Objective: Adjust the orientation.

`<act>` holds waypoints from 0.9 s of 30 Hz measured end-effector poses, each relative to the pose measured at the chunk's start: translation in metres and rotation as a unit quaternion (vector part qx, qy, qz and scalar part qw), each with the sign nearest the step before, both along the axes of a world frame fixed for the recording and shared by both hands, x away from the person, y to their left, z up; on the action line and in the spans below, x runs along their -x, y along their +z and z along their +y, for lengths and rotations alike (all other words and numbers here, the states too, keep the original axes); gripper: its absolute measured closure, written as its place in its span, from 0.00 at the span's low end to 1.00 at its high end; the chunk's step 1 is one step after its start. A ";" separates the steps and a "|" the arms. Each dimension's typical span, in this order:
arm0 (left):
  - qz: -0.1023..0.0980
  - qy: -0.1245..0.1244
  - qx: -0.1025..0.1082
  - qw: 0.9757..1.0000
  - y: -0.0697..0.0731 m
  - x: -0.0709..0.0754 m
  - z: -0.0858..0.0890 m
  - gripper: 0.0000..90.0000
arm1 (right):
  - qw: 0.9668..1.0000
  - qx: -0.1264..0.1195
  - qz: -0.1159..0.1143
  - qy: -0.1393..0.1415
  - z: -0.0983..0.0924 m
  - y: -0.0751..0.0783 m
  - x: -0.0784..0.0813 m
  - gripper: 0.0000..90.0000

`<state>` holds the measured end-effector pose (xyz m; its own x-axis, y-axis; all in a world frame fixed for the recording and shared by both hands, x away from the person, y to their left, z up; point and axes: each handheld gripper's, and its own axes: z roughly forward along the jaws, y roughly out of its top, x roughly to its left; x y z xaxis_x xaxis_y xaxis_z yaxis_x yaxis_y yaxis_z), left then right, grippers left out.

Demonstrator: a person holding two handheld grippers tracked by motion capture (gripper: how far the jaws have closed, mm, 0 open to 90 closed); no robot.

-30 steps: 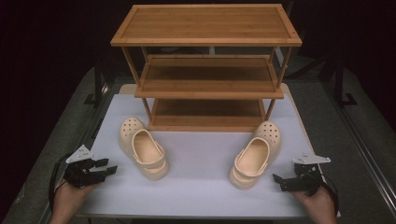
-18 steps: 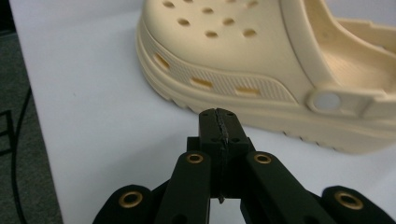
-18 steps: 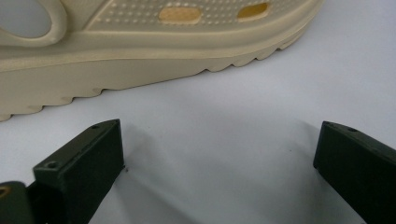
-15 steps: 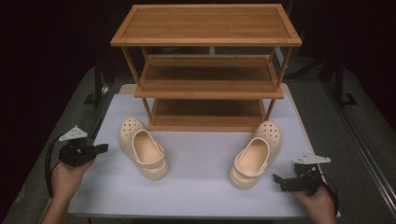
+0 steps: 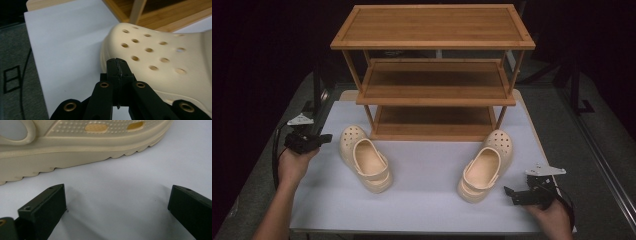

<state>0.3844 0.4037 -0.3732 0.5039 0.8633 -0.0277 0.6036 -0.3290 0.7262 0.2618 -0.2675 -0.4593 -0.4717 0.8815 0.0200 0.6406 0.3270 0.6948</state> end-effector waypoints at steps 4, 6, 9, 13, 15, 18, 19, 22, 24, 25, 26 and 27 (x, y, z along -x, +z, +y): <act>0.000 0.004 0.000 1.000 -0.004 -0.018 0.002 1.00 | 1.000 0.000 0.000 0.000 0.000 0.000 0.000 0.01; 0.000 0.003 -0.001 1.000 -0.005 -0.025 0.003 1.00 | 1.000 0.000 0.000 0.000 0.000 0.000 0.000 0.01; 0.004 0.005 -0.005 1.000 -0.006 -0.038 0.004 1.00 | 1.000 0.000 0.000 0.000 0.000 0.000 0.000 0.01; 0.005 0.003 -0.006 1.000 -0.005 -0.051 0.001 1.00 | 1.000 0.000 0.001 0.000 0.000 0.000 0.000 0.01; 0.011 -0.001 0.000 1.000 -0.004 -0.060 -0.002 1.00 | 1.000 0.000 0.000 0.000 0.000 0.000 0.000 0.01; 0.016 -0.002 -0.002 1.000 -0.006 -0.070 -0.007 1.00 | 1.000 -0.001 0.001 0.000 0.000 0.000 0.000 0.01; 0.017 -0.003 0.005 1.000 -0.008 -0.072 -0.008 1.00 | 1.000 -0.001 0.001 0.000 0.000 0.000 0.000 0.01; 0.026 -0.005 0.011 1.000 -0.015 -0.075 -0.014 1.00 | 1.000 -0.001 0.001 0.000 0.000 0.000 0.000 0.01; 0.034 -0.009 0.007 0.999 -0.020 -0.077 -0.016 1.00 | 1.000 -0.001 0.001 0.000 0.000 0.000 0.000 0.01; 0.044 -0.014 -0.001 0.999 -0.027 -0.079 -0.020 1.00 | 1.000 -0.001 0.001 0.000 0.000 0.000 0.000 0.01; 0.045 -0.017 -0.003 0.999 -0.029 -0.080 -0.022 1.00 | 1.000 -0.001 0.001 0.000 0.000 0.000 0.000 0.01; 0.043 -0.015 -0.005 0.999 -0.030 -0.080 -0.022 1.00 | 1.000 -0.001 0.001 0.000 0.000 0.000 0.000 0.01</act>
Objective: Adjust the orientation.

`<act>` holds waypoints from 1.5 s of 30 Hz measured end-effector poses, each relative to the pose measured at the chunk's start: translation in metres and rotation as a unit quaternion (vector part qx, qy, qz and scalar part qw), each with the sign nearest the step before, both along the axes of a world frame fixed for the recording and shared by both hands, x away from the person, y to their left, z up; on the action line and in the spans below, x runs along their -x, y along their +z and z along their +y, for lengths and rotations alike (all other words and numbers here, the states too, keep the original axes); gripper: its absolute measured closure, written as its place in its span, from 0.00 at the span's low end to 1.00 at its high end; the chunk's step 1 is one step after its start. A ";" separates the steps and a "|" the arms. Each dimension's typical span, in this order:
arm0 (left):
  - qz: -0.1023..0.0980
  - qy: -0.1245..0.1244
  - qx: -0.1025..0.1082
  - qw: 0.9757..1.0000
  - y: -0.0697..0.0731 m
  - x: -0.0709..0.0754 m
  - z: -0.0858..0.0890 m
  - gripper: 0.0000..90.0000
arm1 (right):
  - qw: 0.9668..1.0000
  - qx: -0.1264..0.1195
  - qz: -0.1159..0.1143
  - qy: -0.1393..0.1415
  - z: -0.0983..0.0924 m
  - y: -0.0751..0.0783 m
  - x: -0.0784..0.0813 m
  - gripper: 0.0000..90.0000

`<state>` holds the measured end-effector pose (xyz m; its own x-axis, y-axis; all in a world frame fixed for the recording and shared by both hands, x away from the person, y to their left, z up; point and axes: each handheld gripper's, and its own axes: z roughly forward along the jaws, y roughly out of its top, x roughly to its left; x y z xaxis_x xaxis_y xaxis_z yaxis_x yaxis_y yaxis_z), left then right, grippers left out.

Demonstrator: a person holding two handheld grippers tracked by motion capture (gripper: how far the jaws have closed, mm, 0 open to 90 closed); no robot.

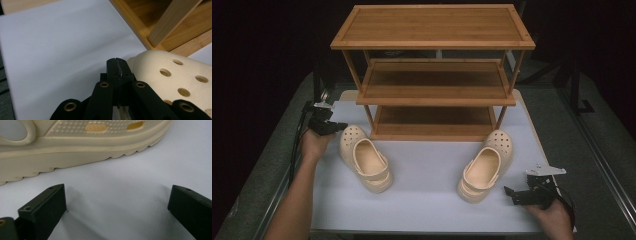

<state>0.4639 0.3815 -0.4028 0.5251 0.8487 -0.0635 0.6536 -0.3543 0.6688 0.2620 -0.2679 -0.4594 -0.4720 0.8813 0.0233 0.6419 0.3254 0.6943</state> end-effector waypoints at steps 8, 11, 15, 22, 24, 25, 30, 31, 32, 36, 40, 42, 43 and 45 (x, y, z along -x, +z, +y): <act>-0.001 -0.007 0.002 1.000 -0.001 0.003 -0.004 1.00 | 1.000 0.000 0.000 0.000 0.000 0.000 0.000 0.01; -0.004 -0.012 -0.008 1.000 0.001 0.006 -0.007 1.00 | 1.000 0.000 0.000 0.000 0.000 0.000 0.000 0.01; -0.004 -0.031 -0.016 0.999 0.003 0.014 -0.014 1.00 | 1.000 0.000 0.000 0.000 0.000 0.000 0.000 0.01; -0.007 -0.044 -0.007 0.999 -0.001 0.030 -0.022 1.00 | 1.000 0.000 0.000 0.000 0.000 0.000 0.000 0.01; -0.008 -0.048 -0.004 0.999 -0.002 0.034 -0.024 1.00 | 1.000 0.000 0.000 0.000 0.000 0.000 0.000 0.01; -0.009 -0.051 -0.003 0.999 -0.002 0.036 -0.025 1.00 | 1.000 0.000 0.000 0.000 0.000 0.000 0.000 0.01; -0.012 -0.059 0.005 0.998 -0.004 0.048 -0.034 1.00 | 1.000 0.000 0.001 0.000 0.000 0.000 0.000 0.01; -0.015 -0.063 0.001 0.998 -0.004 0.049 -0.035 1.00 | 1.000 0.000 0.000 0.000 0.000 0.000 0.000 0.01; -0.015 -0.064 0.002 0.998 -0.004 0.051 -0.037 1.00 | 1.000 0.000 0.001 0.000 0.000 0.000 0.000 0.01; -0.016 -0.075 0.002 0.997 -0.004 0.060 -0.046 1.00 | 1.000 0.000 0.000 0.000 0.000 0.000 0.000 0.01; -0.015 -0.085 0.000 0.996 -0.004 0.068 -0.055 1.00 | 1.000 0.000 0.001 0.000 0.000 0.000 0.000 0.01; -0.017 -0.091 -0.002 0.996 -0.004 0.074 -0.062 1.00 | 1.000 0.000 0.001 0.000 0.000 0.000 0.000 0.01; -0.020 -0.090 0.000 0.996 -0.004 0.076 -0.064 1.00 | 1.000 0.000 0.001 0.000 0.000 0.000 0.000 0.01; -0.020 -0.088 0.002 0.996 -0.005 0.080 -0.065 1.00 | 1.000 0.000 0.001 0.000 0.000 0.000 0.000 0.01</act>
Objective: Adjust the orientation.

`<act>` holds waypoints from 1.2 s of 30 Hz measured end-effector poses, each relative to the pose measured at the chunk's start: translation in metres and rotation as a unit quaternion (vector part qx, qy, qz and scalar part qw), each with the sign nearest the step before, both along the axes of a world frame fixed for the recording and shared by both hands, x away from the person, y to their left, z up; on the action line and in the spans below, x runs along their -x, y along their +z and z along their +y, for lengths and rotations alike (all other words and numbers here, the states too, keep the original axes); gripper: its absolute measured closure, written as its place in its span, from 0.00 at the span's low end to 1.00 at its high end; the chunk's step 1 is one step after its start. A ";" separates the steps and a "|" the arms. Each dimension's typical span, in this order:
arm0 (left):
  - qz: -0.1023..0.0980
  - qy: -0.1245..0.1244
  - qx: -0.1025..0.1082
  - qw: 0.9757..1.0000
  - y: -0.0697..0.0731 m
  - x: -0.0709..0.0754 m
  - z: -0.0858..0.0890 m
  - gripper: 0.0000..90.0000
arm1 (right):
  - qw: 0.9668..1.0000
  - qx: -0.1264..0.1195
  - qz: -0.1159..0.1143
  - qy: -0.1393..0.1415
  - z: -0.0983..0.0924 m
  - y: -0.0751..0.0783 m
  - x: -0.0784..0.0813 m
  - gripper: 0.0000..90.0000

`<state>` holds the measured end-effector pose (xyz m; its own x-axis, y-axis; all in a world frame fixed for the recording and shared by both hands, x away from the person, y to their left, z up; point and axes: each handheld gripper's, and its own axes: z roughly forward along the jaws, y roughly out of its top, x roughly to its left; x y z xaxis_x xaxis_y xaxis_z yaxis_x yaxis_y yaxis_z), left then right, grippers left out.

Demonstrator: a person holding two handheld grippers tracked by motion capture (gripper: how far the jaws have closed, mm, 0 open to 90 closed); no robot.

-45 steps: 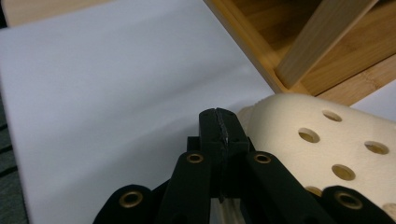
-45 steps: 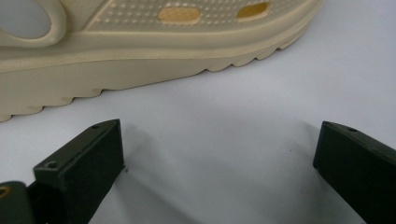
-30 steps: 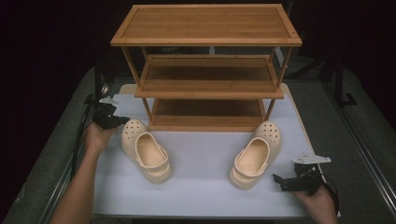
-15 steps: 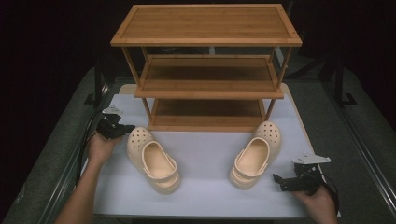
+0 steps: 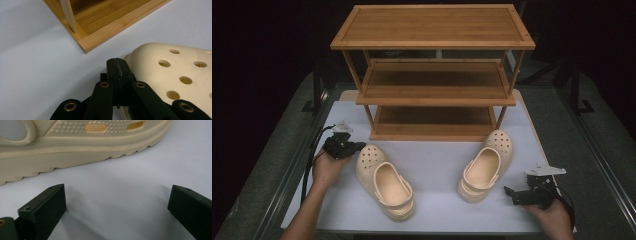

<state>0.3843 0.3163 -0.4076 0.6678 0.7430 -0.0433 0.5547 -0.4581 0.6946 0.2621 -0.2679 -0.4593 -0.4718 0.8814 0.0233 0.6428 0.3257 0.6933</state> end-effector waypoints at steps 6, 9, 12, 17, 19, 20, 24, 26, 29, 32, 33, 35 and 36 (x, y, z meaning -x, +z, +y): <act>-0.005 -0.002 0.002 1.000 0.001 0.004 0.001 1.00 | 1.000 0.000 0.000 0.000 0.000 0.000 0.000 0.01; -0.009 0.003 0.006 1.000 0.005 0.009 0.009 1.00 | 1.000 0.000 -0.001 0.000 0.000 0.000 0.000 0.01; -0.015 0.008 0.009 1.000 0.011 0.022 0.019 1.00 | 1.000 0.000 -0.001 0.000 0.000 0.000 0.000 0.01; -0.028 0.011 0.016 0.999 0.017 0.053 0.031 1.00 | 1.000 0.000 -0.001 0.000 0.000 0.000 0.000 0.01; -0.025 0.005 0.019 0.999 0.015 0.069 0.031 1.00 | 1.000 0.000 0.000 0.000 0.000 0.000 0.000 0.01; -0.022 0.003 0.021 1.000 0.013 0.076 0.031 1.00 | 1.000 0.000 0.000 0.000 0.000 0.000 0.000 0.01; -0.014 -0.010 0.020 1.000 0.006 0.096 0.026 1.00 | 1.000 0.001 -0.001 0.001 0.000 0.000 0.000 0.01; -0.008 -0.019 0.017 1.000 0.000 0.108 0.022 1.00 | 1.000 0.000 0.001 0.000 0.000 0.000 0.000 0.01; 0.000 -0.032 0.013 0.999 -0.006 0.112 0.016 1.00 | 1.000 0.000 0.001 0.000 0.000 0.000 0.000 0.01; 0.001 -0.038 0.011 0.999 -0.008 0.110 0.011 1.00 | 1.000 0.000 0.001 -0.001 0.000 0.000 0.000 0.01; 0.000 -0.041 0.009 0.999 -0.008 0.110 0.010 1.00 | 1.000 0.000 0.001 0.000 0.000 0.000 0.000 0.01; 0.002 -0.041 0.007 0.999 -0.009 0.109 0.009 1.00 | 1.000 0.000 0.001 0.000 0.000 0.000 0.000 0.01; 0.001 -0.041 0.006 0.999 -0.009 0.109 0.010 1.00 | 1.000 0.000 0.001 0.000 0.000 0.000 0.000 0.01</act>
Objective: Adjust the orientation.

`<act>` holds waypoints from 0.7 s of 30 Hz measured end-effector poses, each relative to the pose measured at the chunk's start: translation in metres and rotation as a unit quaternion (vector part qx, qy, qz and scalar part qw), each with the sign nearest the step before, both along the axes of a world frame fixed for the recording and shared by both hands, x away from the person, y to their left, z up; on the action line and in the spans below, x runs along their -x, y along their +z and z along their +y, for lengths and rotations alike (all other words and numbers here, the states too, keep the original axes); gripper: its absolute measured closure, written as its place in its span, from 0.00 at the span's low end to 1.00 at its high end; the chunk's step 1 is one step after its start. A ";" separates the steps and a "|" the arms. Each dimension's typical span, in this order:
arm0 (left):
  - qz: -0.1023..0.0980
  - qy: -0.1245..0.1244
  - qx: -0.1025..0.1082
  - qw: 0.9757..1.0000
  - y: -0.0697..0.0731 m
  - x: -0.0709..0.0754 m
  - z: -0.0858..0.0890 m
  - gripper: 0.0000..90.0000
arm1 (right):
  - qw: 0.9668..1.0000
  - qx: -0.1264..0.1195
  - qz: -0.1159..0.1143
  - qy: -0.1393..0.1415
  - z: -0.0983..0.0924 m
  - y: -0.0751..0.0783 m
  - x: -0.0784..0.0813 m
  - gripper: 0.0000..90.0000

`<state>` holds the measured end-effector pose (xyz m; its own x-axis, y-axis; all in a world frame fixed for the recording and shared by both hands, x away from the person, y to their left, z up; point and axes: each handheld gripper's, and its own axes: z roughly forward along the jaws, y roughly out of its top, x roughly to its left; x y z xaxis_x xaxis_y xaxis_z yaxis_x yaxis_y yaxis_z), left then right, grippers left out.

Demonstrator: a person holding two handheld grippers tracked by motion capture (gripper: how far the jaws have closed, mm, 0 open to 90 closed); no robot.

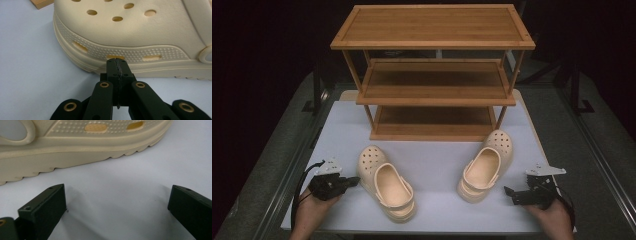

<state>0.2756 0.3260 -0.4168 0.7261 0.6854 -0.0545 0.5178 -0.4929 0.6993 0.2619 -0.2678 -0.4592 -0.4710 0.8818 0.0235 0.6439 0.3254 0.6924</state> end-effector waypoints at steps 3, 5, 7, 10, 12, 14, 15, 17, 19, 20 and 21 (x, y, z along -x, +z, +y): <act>0.001 0.000 0.001 1.000 -0.001 -0.002 0.000 1.00 | 1.000 0.000 0.000 0.000 0.000 0.000 0.000 0.01; 0.003 -0.001 -0.001 1.000 -0.002 -0.004 -0.001 1.00 | 1.000 0.000 0.000 0.000 0.000 0.000 0.000 0.01; 0.005 -0.004 -0.001 1.000 -0.003 -0.006 -0.003 1.00 | 1.000 0.000 0.000 0.000 0.000 0.000 0.000 0.01; 0.001 -0.009 -0.007 1.000 -0.002 -0.007 -0.005 1.00 | 1.000 0.000 0.000 0.000 0.000 0.000 0.000 0.01; 0.002 -0.011 -0.010 1.000 -0.002 -0.009 -0.007 1.00 | 1.000 0.000 0.000 0.000 0.000 0.000 0.000 0.01; 0.003 -0.013 -0.006 1.000 -0.002 -0.012 -0.008 1.00 | 1.000 0.000 0.000 0.000 0.000 0.000 0.000 0.01; 0.003 -0.016 -0.010 1.000 -0.001 -0.014 -0.010 1.00 | 1.000 0.000 0.000 0.000 0.000 0.000 0.000 0.01; 0.001 -0.020 -0.013 1.000 -0.001 -0.017 -0.014 1.00 | 1.000 0.000 -0.001 0.001 0.000 0.000 0.000 0.01; 0.002 -0.023 -0.011 1.000 -0.001 -0.022 -0.019 1.00 | 1.000 0.001 -0.001 0.001 0.000 0.000 0.000 0.01; 0.002 -0.025 -0.012 1.000 -0.001 -0.024 -0.021 1.00 | 1.000 0.000 0.000 0.000 0.000 0.000 0.000 0.01; 0.002 -0.028 -0.012 1.000 -0.001 -0.026 -0.023 1.00 | 1.000 0.000 0.000 0.000 0.000 0.000 0.000 0.01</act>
